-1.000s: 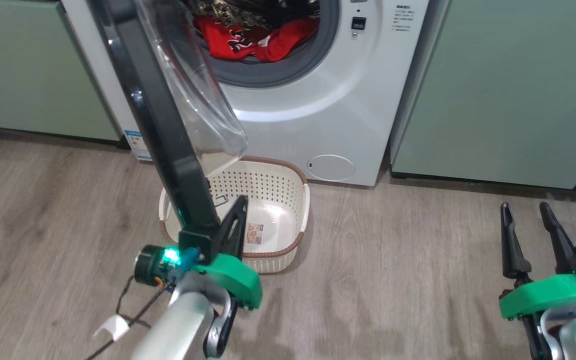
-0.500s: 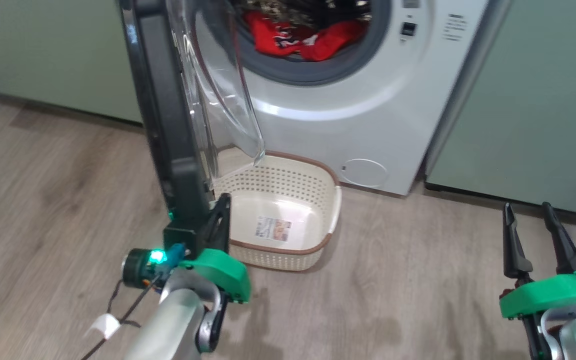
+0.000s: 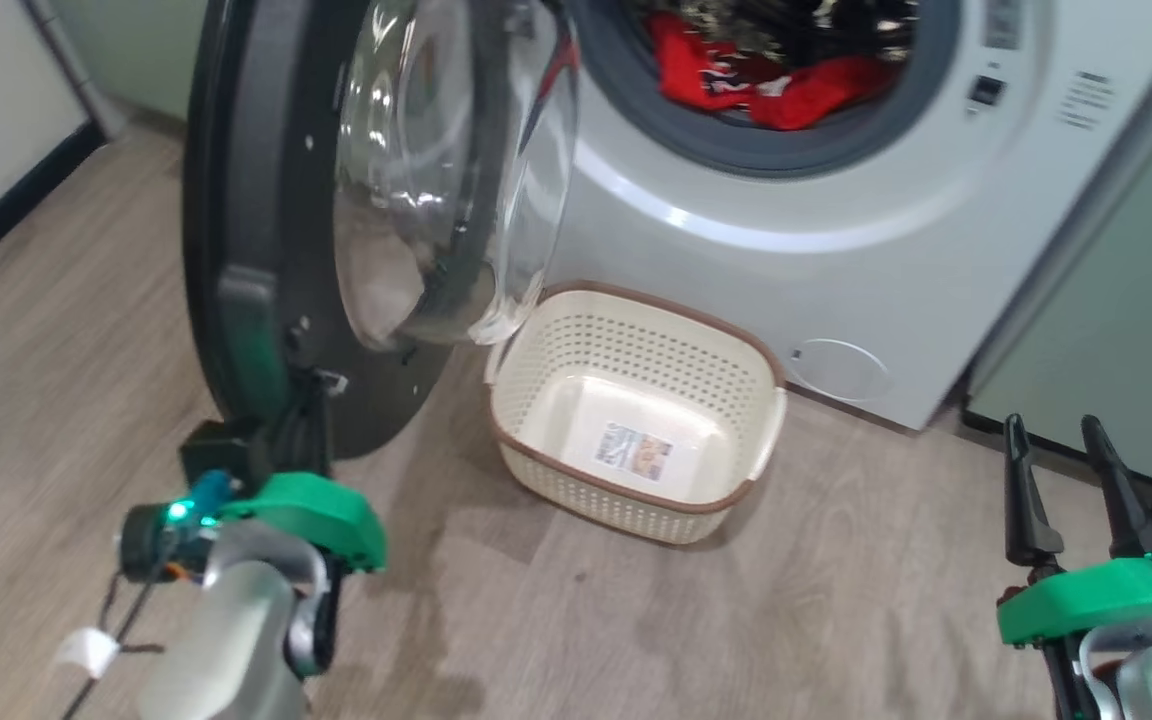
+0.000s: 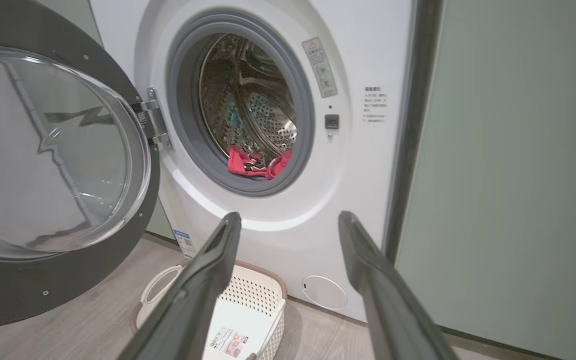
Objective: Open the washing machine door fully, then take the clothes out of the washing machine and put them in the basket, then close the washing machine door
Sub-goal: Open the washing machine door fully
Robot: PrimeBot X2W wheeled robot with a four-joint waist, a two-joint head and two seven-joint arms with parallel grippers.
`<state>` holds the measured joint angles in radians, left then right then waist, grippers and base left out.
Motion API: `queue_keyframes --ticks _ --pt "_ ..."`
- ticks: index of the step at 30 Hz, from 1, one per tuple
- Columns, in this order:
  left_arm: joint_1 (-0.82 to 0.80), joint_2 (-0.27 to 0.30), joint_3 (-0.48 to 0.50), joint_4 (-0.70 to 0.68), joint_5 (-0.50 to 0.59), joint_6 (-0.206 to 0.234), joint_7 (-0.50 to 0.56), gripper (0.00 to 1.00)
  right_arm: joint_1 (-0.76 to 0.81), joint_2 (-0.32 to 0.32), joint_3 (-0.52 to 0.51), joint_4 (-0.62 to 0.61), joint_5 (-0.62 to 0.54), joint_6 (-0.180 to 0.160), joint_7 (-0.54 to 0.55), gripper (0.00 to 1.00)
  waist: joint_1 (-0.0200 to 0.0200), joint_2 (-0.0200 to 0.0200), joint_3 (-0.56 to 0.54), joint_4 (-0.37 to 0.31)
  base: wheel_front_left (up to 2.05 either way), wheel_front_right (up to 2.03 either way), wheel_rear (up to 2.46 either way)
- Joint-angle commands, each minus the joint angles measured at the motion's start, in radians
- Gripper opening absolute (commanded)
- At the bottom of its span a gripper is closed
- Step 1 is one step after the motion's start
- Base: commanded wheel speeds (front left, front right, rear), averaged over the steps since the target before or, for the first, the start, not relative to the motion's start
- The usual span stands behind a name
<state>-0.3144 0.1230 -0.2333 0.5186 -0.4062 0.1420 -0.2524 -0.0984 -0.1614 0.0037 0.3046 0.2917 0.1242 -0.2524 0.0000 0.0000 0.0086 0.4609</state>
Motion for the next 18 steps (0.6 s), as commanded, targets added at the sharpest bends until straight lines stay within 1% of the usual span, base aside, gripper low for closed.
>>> queue_keyframes --ticks 1,4,11,18 --pt "-0.063 0.03 0.051 -0.018 -0.002 -0.001 -0.009 0.0 -0.017 -0.01 0.021 -0.032 0.004 0.007 -0.009 1.0 0.0 0.0 0.003 0.026 0.0 0.0 0.0" --pt "-0.087 0.035 0.089 0.009 -0.008 -0.028 -0.009 0.0 -0.022 -0.01 0.03 -0.031 0.003 0.007 -0.009 1.0 0.0 0.0 0.006 0.043 0.0 0.0 0.0" --pt "-0.168 0.055 0.189 0.112 -0.005 -0.089 -0.009 0.0 -0.031 -0.021 0.053 -0.028 0.005 0.007 -0.009 1.0 0.0 0.0 0.017 0.049 0.0 0.0 0.0" --pt "-0.242 0.072 0.282 0.241 0.012 -0.108 -0.009 0.0 -0.028 -0.036 0.06 -0.026 0.008 0.007 -0.009 1.0 0.0 0.0 0.035 0.033 0.0 0.0 0.0"
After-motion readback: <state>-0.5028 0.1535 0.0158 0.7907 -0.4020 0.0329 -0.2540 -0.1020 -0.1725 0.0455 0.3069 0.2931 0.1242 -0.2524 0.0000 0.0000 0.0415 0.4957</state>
